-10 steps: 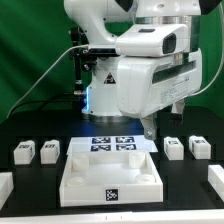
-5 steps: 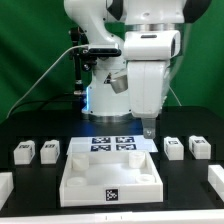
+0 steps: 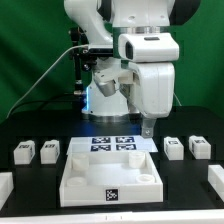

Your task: Assemble one leg

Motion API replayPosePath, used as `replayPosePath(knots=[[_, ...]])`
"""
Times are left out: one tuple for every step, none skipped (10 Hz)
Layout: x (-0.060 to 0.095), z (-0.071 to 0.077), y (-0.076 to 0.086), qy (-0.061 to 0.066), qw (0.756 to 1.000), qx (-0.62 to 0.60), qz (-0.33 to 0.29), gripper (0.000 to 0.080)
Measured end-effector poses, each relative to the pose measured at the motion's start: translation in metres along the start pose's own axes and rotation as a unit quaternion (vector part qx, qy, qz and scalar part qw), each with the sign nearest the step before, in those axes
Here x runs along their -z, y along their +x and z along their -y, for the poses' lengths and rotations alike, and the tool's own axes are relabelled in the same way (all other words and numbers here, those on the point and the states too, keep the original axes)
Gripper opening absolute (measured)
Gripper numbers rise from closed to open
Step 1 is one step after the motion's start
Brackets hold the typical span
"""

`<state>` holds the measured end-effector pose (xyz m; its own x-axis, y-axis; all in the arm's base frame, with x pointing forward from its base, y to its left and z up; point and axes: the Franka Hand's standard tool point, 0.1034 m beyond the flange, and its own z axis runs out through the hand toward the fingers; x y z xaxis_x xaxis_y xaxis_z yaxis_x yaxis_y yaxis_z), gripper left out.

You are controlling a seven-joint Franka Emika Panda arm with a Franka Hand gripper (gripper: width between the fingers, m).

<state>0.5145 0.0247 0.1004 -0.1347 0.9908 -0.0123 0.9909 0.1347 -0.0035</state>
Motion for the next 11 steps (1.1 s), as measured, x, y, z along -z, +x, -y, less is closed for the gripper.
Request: replayPosePath(knots=[[-0.001, 0.002, -0.001, 0.002, 1.000, -0.001, 0.000, 0.0649], [-0.009, 0.017, -0.008, 0.001, 1.000, -0.007, -0.002, 0.0649], [-0.022, 0.043, -0.019, 0.009, 1.000, -0.017, -0.004, 0.0649], [-0.034, 0.059, -0.026, 0.016, 1.000, -0.026, -0.006, 0.0649], [-0.048, 0.067, -0.033, 0.017, 0.999, -0.031, -0.010, 0.0649], [-0.065, 0.074, -0.037, 0.024, 0.999, -0.040, -0.015, 0.0649], [-0.075, 0.077, -0.035, 0.026, 0.999, -0.041, -0.018, 0.0649], [-0.080, 0.078, -0.032, 0.026, 0.999, -0.042, -0.020, 0.0649], [-0.084, 0.081, -0.031, 0.031, 0.998, -0.042, -0.021, 0.0649], [-0.085, 0.081, -0.030, 0.031, 0.998, -0.042, -0.021, 0.0649], [-0.084, 0.080, -0.031, 0.030, 0.998, -0.042, -0.021, 0.0649]])
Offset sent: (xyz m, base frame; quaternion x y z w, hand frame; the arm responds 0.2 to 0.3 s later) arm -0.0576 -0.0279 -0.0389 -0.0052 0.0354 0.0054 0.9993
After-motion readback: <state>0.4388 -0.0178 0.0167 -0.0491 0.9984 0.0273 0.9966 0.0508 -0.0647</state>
